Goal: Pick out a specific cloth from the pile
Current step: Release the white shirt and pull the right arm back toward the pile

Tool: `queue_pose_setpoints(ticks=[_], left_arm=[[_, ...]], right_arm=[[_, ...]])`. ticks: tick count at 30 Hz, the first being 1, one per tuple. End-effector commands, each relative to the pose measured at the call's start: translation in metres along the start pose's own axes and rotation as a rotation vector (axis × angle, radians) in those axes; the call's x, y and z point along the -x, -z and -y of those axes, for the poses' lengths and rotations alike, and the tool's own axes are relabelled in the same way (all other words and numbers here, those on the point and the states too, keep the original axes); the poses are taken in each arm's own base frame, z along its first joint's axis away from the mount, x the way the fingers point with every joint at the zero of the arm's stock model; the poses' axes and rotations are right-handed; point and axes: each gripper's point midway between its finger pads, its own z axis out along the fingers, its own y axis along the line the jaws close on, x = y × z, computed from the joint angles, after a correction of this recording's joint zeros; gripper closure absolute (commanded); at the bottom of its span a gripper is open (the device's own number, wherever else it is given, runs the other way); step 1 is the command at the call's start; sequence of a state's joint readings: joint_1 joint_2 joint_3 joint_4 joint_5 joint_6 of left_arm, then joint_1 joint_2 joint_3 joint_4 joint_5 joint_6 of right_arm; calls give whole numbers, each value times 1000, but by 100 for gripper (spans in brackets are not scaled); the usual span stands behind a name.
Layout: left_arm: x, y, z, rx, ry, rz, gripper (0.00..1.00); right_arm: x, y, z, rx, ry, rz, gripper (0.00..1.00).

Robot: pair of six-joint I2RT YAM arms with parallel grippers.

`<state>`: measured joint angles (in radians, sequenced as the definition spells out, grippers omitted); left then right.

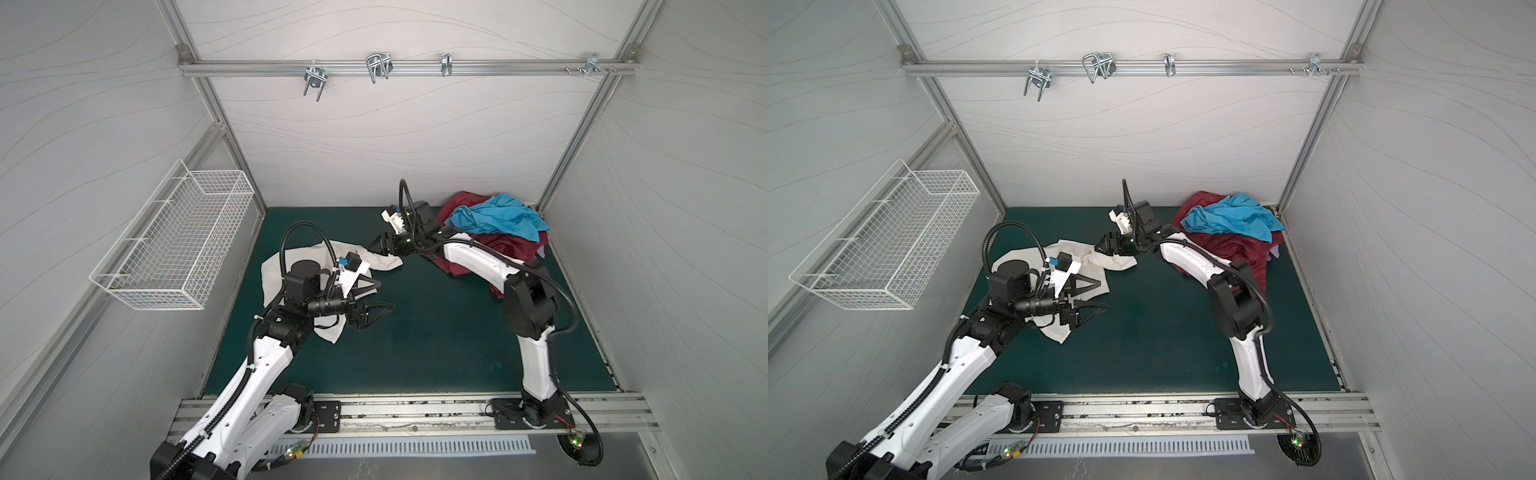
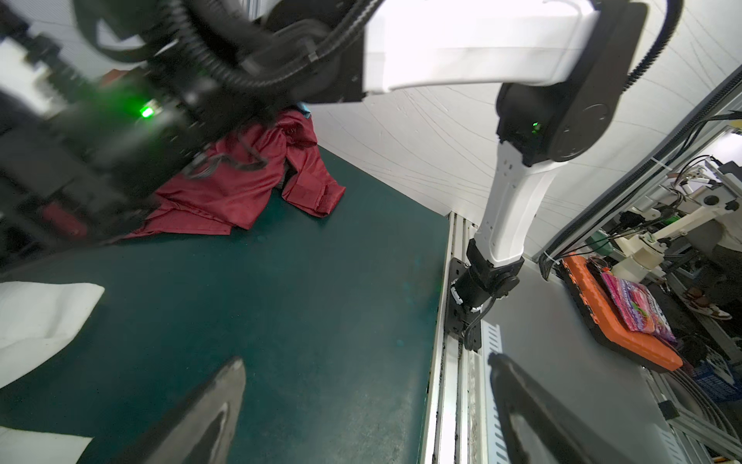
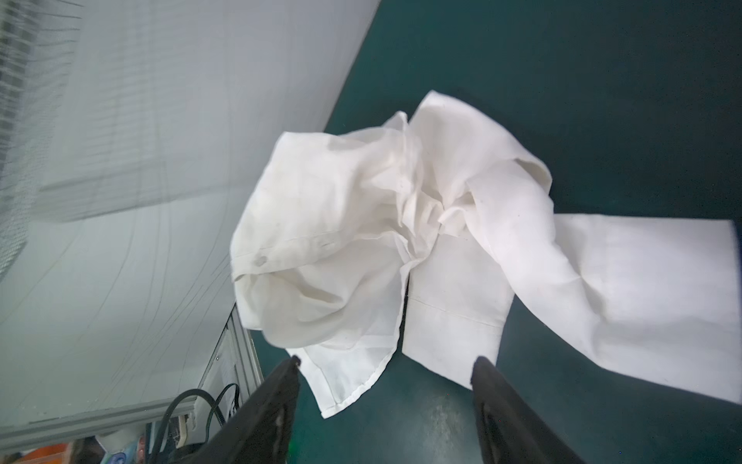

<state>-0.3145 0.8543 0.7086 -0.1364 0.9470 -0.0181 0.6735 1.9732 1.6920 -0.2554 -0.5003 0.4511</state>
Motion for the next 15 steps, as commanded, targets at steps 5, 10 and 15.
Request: queue_pose_setpoints(ticks=[5,10,15], left_arm=[[29,13,-23,280,-42,94,1],[32,54,-80,702,0,182,1],[15,90,-127,1034,3,195,1]], right_arm=[[-30,127,34,-227,-1,104,1],[-58,205,78,-460,-51,189,1],[-77,258,121,-694,-64,232,1]])
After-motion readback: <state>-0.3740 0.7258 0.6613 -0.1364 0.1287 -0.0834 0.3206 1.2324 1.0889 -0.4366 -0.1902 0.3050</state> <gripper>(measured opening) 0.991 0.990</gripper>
